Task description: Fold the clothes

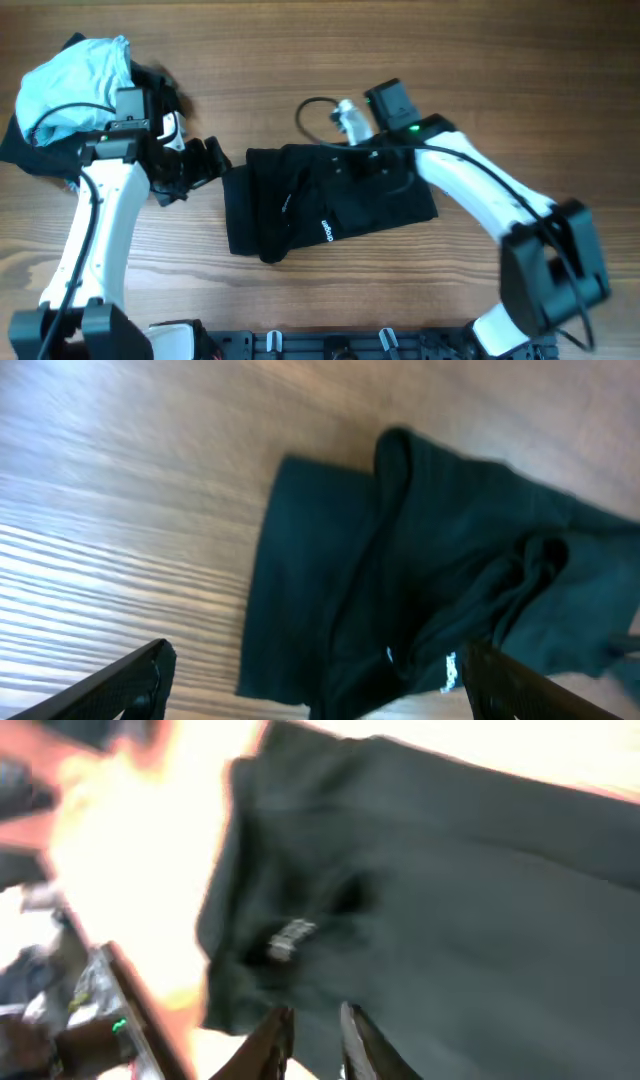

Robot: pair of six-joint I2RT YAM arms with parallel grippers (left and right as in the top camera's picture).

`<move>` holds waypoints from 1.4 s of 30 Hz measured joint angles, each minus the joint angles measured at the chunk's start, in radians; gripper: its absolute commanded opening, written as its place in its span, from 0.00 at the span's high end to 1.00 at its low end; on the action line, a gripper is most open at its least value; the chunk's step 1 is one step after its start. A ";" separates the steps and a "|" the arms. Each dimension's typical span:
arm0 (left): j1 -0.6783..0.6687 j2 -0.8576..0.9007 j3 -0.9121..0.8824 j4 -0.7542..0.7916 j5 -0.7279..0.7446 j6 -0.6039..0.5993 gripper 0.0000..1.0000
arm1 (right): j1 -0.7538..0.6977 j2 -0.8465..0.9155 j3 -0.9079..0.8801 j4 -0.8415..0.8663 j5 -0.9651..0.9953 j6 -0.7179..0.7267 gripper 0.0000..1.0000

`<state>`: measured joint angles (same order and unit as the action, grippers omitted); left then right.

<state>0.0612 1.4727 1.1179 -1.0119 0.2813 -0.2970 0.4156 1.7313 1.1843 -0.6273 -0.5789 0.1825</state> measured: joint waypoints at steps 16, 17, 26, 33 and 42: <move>-0.173 0.299 -0.016 0.028 0.057 0.037 0.11 | -0.151 0.086 -0.068 -0.275 0.328 0.179 0.85; -0.173 0.316 -0.016 0.029 0.054 0.038 0.11 | -0.151 0.110 -0.070 -0.274 0.335 0.185 0.85; -0.171 0.366 -0.056 0.141 0.081 0.030 0.25 | -0.152 0.158 -0.066 -0.274 0.337 0.200 0.87; -0.261 0.349 -0.104 0.333 0.154 0.034 0.61 | -0.153 0.159 -0.065 -0.274 0.337 0.203 0.90; -0.328 0.377 -0.100 0.139 0.149 0.048 0.96 | -0.153 0.161 -0.064 -0.277 0.337 0.206 0.94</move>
<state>-0.2672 1.8496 1.0176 -0.8730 0.4305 -0.2485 0.2626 1.8923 1.1198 -0.9047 -0.2420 0.3889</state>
